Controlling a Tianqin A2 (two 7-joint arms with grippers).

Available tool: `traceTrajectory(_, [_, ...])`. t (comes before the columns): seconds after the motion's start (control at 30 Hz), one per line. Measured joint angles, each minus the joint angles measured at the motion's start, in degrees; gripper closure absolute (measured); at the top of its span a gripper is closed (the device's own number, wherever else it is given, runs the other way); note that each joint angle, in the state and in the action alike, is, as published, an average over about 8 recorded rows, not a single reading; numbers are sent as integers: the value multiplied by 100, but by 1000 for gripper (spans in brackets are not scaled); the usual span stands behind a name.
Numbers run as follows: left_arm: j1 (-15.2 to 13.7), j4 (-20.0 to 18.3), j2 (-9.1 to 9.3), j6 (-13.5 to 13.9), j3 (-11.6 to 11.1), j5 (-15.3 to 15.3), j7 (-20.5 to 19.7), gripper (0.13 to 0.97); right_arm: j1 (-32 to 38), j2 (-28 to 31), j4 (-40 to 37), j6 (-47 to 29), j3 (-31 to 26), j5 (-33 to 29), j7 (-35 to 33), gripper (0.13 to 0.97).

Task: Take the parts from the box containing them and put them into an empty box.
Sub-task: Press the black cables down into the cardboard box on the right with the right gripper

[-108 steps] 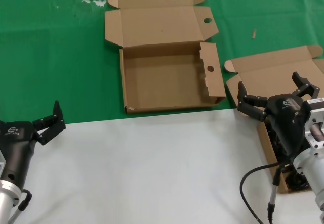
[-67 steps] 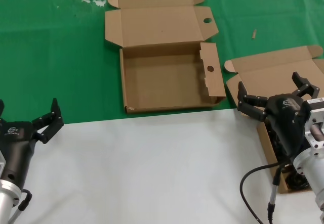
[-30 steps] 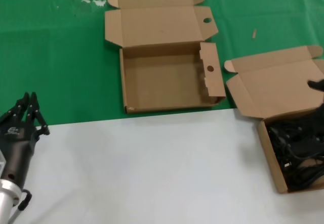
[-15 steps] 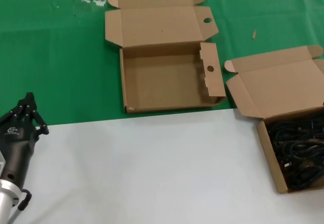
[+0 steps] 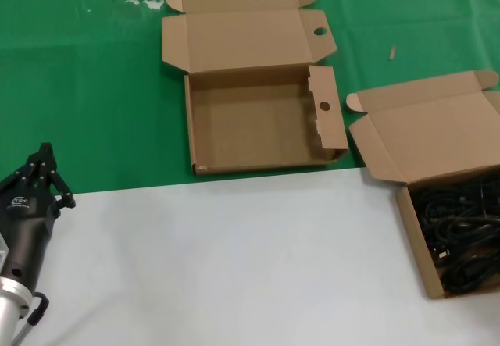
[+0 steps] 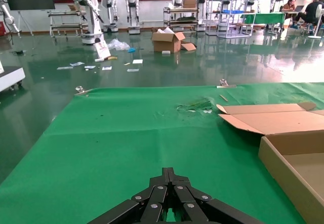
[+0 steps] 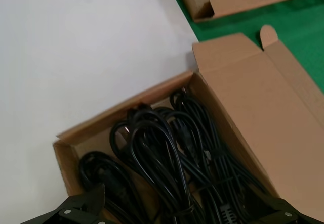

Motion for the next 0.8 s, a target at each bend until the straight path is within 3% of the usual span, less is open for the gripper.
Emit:
traceTrajectory(0.37, [0,0,0,0,0,0,0,957,362,-575,-537,-281,-34,-339,-299,196])
traceTrajectory(0.63, [0,0,0,0,0,0,0,957,600,-798,-649,-469,-37,-511,-412,323])
traceTrajectory(0.8, [0,0,0,0,0,0,0,957,666,-858,-654,-542,-16,-592,-415,347])
